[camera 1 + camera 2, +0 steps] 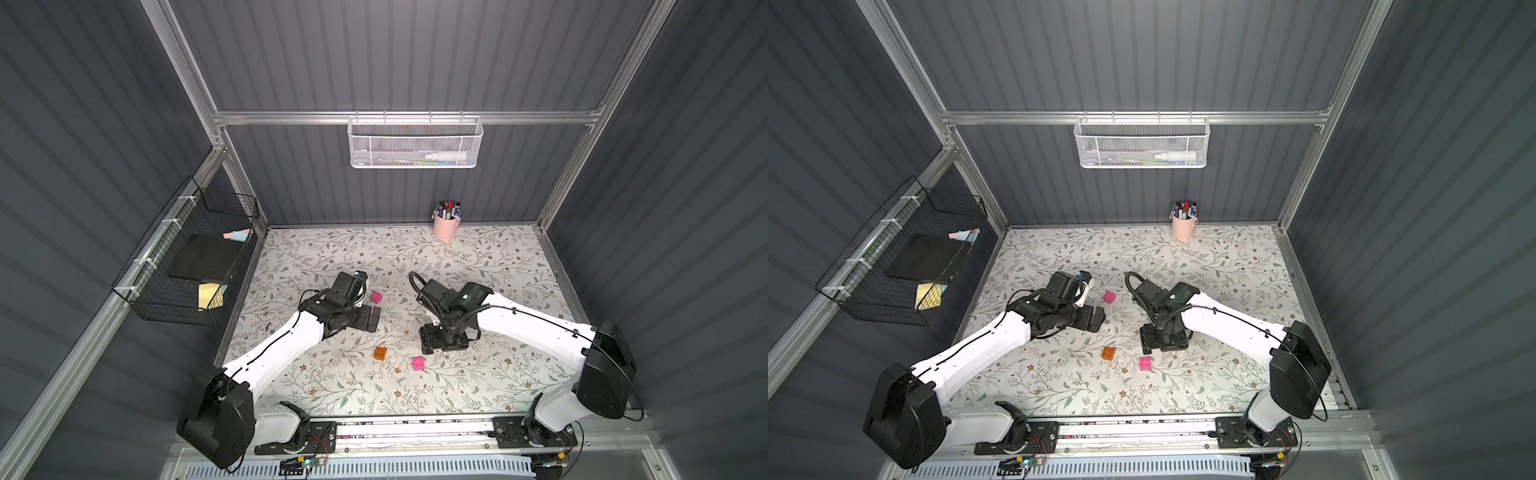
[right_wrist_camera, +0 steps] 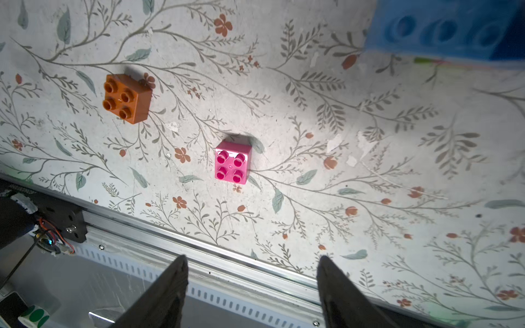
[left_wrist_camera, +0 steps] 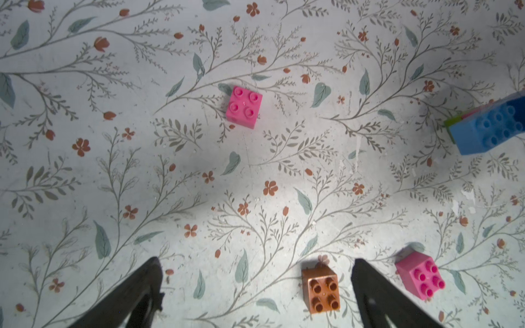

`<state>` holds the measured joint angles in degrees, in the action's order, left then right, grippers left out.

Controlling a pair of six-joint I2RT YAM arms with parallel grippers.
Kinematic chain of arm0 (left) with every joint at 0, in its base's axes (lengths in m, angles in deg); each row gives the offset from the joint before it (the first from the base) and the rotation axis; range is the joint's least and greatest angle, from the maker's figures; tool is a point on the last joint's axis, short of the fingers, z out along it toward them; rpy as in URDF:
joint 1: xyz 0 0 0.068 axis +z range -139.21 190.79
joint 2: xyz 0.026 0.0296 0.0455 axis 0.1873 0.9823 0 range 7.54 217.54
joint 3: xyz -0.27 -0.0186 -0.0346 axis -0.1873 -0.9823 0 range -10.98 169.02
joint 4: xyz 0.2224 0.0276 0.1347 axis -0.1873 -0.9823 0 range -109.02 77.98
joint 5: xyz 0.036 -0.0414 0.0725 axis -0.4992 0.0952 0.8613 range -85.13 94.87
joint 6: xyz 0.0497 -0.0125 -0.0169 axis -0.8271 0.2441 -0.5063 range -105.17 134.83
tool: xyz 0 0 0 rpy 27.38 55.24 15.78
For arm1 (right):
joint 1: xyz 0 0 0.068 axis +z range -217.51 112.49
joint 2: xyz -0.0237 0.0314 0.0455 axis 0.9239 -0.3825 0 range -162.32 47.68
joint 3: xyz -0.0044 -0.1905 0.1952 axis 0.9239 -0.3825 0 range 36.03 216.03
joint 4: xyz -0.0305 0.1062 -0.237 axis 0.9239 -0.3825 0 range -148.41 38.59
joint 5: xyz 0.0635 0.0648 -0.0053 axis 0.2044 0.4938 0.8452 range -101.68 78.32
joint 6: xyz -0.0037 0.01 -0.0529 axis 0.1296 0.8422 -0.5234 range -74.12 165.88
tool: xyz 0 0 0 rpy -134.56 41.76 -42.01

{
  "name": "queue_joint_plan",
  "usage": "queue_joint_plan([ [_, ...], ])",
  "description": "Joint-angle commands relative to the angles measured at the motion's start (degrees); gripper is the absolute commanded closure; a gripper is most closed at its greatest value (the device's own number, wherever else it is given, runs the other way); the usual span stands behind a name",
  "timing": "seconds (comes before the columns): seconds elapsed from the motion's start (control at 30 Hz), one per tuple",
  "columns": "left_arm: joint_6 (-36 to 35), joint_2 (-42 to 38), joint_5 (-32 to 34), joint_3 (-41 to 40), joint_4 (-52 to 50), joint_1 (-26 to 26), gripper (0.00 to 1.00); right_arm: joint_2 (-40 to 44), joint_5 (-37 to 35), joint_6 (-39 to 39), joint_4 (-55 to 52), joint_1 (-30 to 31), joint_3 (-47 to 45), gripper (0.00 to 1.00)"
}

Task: Assemble the number 4 with lego
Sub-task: Pick up the lego brick from the center of the board.

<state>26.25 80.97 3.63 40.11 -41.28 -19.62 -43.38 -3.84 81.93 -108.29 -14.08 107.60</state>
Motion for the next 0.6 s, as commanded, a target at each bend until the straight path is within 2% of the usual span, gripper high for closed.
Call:
queue_joint_plan([
  [0.0,1.48,-3.85,-0.11,-2.34,-3.68,0.62,0.01,-3.98,-1.41,5.63,2.21,2.08,1.27,0.27],
  [0.17,3.47,-7.26,-2.50,-5.62,-3.30,0.79,0.01,-9.89,-1.95,4.85,3.09,3.66,2.30,0.28],
  [0.3,4.88,-8.48,-3.51,-7.36,-2.72,0.88,0.01,-11.76,-2.96,3.35,2.95,3.70,2.90,0.32],
  [0.47,5.26,-9.95,-3.09,-8.27,-3.18,0.88,0.00,-13.91,-2.52,2.38,3.93,3.70,3.39,0.53],
  [0.57,5.25,-11.19,-2.55,-8.76,-4.22,0.88,0.00,-15.29,-1.21,1.45,4.39,3.70,3.99,0.57],
])
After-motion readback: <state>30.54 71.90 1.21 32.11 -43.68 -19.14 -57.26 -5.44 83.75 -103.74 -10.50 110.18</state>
